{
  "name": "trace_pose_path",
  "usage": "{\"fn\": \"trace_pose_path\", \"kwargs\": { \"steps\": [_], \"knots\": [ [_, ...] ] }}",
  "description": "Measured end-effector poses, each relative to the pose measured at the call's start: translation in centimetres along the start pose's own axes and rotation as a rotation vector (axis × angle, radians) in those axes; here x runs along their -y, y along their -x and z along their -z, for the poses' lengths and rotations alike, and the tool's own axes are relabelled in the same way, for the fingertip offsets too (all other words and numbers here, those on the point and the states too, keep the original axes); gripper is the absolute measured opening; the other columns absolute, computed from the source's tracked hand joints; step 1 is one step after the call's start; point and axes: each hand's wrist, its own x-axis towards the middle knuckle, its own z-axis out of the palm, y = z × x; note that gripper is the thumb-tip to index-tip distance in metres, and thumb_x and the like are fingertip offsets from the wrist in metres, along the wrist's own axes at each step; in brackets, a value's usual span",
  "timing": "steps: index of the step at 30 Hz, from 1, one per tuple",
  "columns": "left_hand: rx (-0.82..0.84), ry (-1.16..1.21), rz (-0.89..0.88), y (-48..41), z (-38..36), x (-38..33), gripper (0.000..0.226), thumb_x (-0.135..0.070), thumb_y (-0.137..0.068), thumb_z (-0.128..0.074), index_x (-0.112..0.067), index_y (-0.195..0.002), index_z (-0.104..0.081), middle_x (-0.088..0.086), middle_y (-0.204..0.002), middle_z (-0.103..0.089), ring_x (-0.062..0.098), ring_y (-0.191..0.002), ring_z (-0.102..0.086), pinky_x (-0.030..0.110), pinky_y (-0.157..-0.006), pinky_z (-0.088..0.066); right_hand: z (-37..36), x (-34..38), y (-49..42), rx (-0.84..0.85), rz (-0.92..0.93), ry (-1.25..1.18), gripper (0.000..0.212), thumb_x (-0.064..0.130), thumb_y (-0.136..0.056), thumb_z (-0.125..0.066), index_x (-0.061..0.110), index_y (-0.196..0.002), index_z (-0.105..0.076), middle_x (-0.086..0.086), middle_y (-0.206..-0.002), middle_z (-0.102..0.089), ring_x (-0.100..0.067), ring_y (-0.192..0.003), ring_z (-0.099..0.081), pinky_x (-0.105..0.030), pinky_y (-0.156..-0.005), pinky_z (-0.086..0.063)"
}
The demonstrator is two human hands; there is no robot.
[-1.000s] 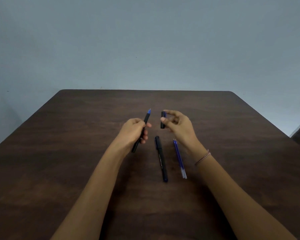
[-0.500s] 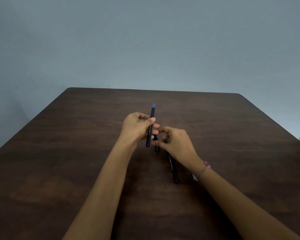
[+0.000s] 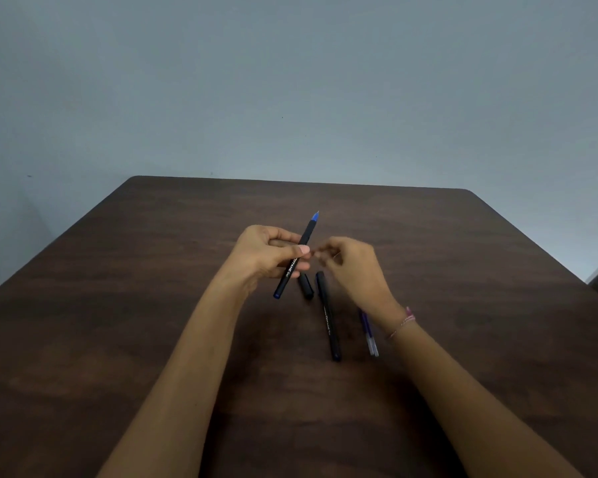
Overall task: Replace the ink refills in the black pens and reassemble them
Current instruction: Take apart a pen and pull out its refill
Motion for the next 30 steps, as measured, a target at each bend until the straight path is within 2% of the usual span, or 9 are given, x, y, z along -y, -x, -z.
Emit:
{"fn": "trace_pose_path", "kwargs": {
  "steps": [3,6,8,12,15,20,24,28,30],
  "knots": [
    [0.025,-0.038,-0.005,0.2,-0.2,0.0,0.017,-0.001,-0.076,-0.072,-0.001,-0.091,-0.063,0.014,-0.077,-0.071,0.017,-0.062,-0.072,0.026,-0.057,-0.059,1.4,-0.3,-0.3,-0.014,-0.219,-0.467,0.021,0.017,-0.095,-0.050,0.008,-0.102,-0.067,0.002,-0.075,-0.065,-0.002,-0.063,-0.058,-0.008,-0.062,-0.047],
    [0.020,-0.059,-0.014,0.3,-0.5,0.0,0.021,0.000,-0.074,-0.073,0.001,-0.092,-0.062,0.013,-0.072,-0.071,0.016,-0.060,-0.071,0.025,-0.056,-0.059,1.8,0.0,-0.1,0.047,-0.358,-0.846,0.029,0.033,-0.089,-0.058,0.007,-0.098,-0.066,-0.006,-0.077,-0.068,-0.010,-0.068,-0.062,-0.019,-0.067,-0.052],
    [0.016,-0.075,-0.022,0.3,-0.8,0.0,0.020,0.000,-0.073,-0.075,0.000,-0.088,-0.062,0.010,-0.066,-0.070,0.015,-0.058,-0.071,0.024,-0.054,-0.059,1.6,0.3,-0.1,0.029,-0.384,-0.890,0.029,0.036,-0.082,-0.067,0.008,-0.090,-0.066,-0.006,-0.075,-0.068,-0.009,-0.066,-0.062,-0.018,-0.065,-0.053],
    [0.031,-0.145,-0.017,0.3,-1.2,0.2,0.022,-0.005,-0.069,-0.079,-0.005,-0.083,-0.063,0.005,-0.061,-0.072,0.016,-0.061,-0.072,0.026,-0.059,-0.059,1.6,0.6,-0.2,-0.068,-0.387,-0.891,0.023,0.028,-0.073,-0.077,0.008,-0.080,-0.067,0.000,-0.062,-0.065,-0.004,-0.056,-0.059,-0.014,-0.058,-0.051],
    [-0.022,-0.244,-0.036,0.2,-1.6,0.4,0.023,-0.014,-0.064,-0.084,-0.010,-0.077,-0.065,0.004,-0.064,-0.072,0.015,-0.065,-0.071,0.030,-0.065,-0.059,1.7,0.7,-0.1,-0.081,-0.395,-0.904,0.021,0.025,-0.071,-0.079,0.008,-0.078,-0.068,0.002,-0.057,-0.064,-0.003,-0.053,-0.059,-0.014,-0.056,-0.051],
    [-0.109,-0.292,-0.071,0.1,-1.7,0.6,0.022,-0.017,-0.059,-0.087,-0.014,-0.068,-0.067,-0.002,-0.060,-0.066,0.011,-0.061,-0.068,0.024,-0.059,-0.057,1.6,0.8,-0.1,-0.089,-0.406,-0.916,0.016,0.022,-0.073,-0.077,0.009,-0.076,-0.068,-0.002,-0.061,-0.065,-0.005,-0.054,-0.059,-0.014,-0.057,-0.052],
    [-0.113,-0.283,-0.065,0.2,-1.9,0.5,0.020,-0.013,-0.061,-0.085,-0.011,-0.071,-0.068,0.004,-0.064,-0.069,0.016,-0.067,-0.072,0.029,-0.063,-0.059,1.8,0.7,-0.2,-0.095,-0.376,-0.916,0.016,0.020,-0.074,-0.076,0.007,-0.077,-0.068,-0.001,-0.061,-0.065,-0.005,-0.054,-0.060,-0.014,-0.058,-0.052],
    [-0.025,-0.139,-0.027,0.6,-1.9,-0.1,0.022,-0.003,-0.069,-0.078,0.005,-0.086,-0.066,0.012,-0.067,-0.068,0.013,-0.054,-0.069,0.021,-0.051,-0.056,1.8,0.6,-0.5,-0.077,-0.325,-0.955,0.009,0.014,-0.078,-0.071,0.006,-0.077,-0.067,-0.001,-0.062,-0.066,-0.006,-0.055,-0.058,-0.015,-0.059,-0.053],
    [0.022,-0.089,-0.016,0.7,-1.7,-0.4,0.019,0.000,-0.072,-0.075,0.007,-0.088,-0.065,0.012,-0.066,-0.069,0.014,-0.054,-0.069,0.022,-0.053,-0.057,2.0,0.4,-0.7,-0.022,-0.289,-1.023,0.005,0.010,-0.082,-0.066,0.005,-0.081,-0.068,0.001,-0.063,-0.068,-0.006,-0.057,-0.060,-0.015,-0.062,-0.054]
  ]
}}
